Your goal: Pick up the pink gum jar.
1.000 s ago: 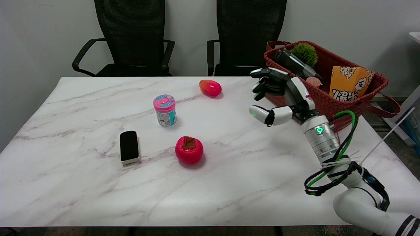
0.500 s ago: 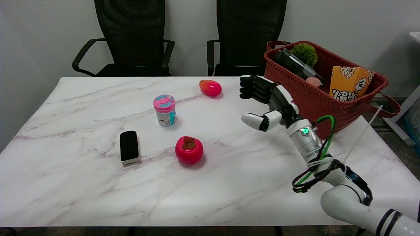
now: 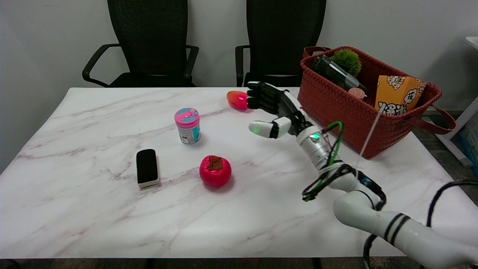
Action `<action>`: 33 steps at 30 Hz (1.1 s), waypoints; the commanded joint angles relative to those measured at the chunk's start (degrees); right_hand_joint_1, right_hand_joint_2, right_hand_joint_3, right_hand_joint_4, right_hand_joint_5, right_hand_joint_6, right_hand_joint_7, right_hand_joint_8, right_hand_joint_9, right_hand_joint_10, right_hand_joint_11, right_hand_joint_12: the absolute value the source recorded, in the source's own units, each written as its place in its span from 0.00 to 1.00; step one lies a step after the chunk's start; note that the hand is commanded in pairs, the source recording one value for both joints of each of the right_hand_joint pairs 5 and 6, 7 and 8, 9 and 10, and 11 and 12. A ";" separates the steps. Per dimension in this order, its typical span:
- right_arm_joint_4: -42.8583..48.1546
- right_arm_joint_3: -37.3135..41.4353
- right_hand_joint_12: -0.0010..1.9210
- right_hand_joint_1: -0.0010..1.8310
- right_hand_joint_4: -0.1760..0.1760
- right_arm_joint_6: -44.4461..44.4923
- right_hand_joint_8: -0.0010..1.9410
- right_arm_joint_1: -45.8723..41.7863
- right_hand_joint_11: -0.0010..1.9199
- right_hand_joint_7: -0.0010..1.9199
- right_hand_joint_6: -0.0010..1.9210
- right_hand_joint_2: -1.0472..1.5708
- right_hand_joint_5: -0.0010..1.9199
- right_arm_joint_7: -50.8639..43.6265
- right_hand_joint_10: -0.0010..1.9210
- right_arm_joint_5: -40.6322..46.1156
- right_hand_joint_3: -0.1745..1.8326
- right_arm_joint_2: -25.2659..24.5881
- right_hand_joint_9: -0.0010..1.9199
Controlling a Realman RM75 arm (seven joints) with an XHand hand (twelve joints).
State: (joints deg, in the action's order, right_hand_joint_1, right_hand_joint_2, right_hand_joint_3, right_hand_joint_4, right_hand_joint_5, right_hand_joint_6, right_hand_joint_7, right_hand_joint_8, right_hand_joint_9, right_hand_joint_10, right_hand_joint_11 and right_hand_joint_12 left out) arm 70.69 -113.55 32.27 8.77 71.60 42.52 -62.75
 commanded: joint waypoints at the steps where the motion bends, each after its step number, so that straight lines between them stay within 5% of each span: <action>1: -23.65 -5.09 0.29 0.67 0.50 -5.45 0.25 20.48 0.29 0.25 0.23 0.30 0.23 11.88 0.28 -17.29 0.61 -13.42 0.28; 12: -43.17 -5.13 0.25 0.66 0.50 -5.51 0.23 30.81 0.25 0.23 0.21 0.23 0.21 15.61 0.26 -24.12 0.64 -17.73 0.26; 33: -51.94 -5.19 0.19 0.64 0.50 -14.02 0.21 37.43 0.19 0.21 0.14 0.16 0.14 15.69 0.24 -36.13 0.60 -24.54 0.24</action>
State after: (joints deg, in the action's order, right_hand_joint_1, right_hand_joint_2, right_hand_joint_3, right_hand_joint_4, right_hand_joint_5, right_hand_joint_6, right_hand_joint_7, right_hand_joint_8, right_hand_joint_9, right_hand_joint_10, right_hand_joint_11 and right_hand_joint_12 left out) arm 29.66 -118.24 24.36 38.74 85.53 17.19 -80.25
